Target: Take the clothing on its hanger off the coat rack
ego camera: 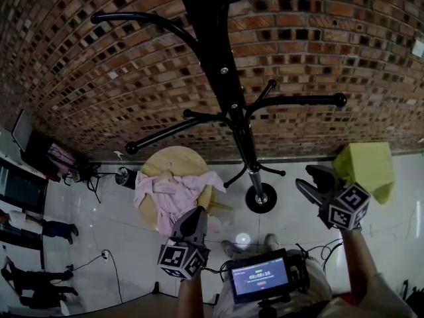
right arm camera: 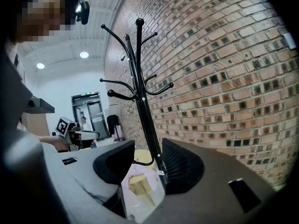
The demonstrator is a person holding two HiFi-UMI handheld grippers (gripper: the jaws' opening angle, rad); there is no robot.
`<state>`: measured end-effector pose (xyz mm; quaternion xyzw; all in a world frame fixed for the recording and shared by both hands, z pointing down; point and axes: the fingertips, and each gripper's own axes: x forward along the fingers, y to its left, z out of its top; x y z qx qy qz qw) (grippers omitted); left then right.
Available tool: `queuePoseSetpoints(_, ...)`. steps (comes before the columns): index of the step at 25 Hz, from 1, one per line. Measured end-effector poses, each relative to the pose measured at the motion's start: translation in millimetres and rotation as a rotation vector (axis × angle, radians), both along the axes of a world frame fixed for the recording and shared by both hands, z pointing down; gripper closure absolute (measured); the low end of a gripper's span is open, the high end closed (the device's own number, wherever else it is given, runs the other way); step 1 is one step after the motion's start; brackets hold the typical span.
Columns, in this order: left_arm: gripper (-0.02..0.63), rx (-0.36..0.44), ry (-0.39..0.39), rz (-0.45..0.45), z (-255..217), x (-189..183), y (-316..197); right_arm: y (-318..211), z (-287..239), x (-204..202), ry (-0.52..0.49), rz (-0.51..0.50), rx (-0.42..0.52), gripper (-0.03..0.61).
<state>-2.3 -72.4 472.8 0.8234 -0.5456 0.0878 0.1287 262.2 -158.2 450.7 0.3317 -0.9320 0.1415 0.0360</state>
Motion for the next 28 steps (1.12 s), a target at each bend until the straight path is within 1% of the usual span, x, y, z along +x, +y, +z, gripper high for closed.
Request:
queuePoseSetpoints(6, 0.629, 0.01, -0.002, -0.002, 0, 1, -2, 0, 7, 0, 0.003, -0.002, -0.012, 0.4)
queuePoseSetpoints(7, 0.629, 0.009, -0.002, -0.001, -1, 1, -2, 0, 5, 0, 0.001, 0.0, -0.008, 0.428)
queuePoseSetpoints(12, 0.629, 0.005, -0.003, -0.002, -3, 0, -2, 0, -4, 0, -0.008, 0.004, 0.01, 0.428)
queuePoseSetpoints(28, 0.629, 0.003, -0.006, -0.001, 0, 4, -1, 0, 4, 6, -0.002, 0.002, 0.008, 0.428)
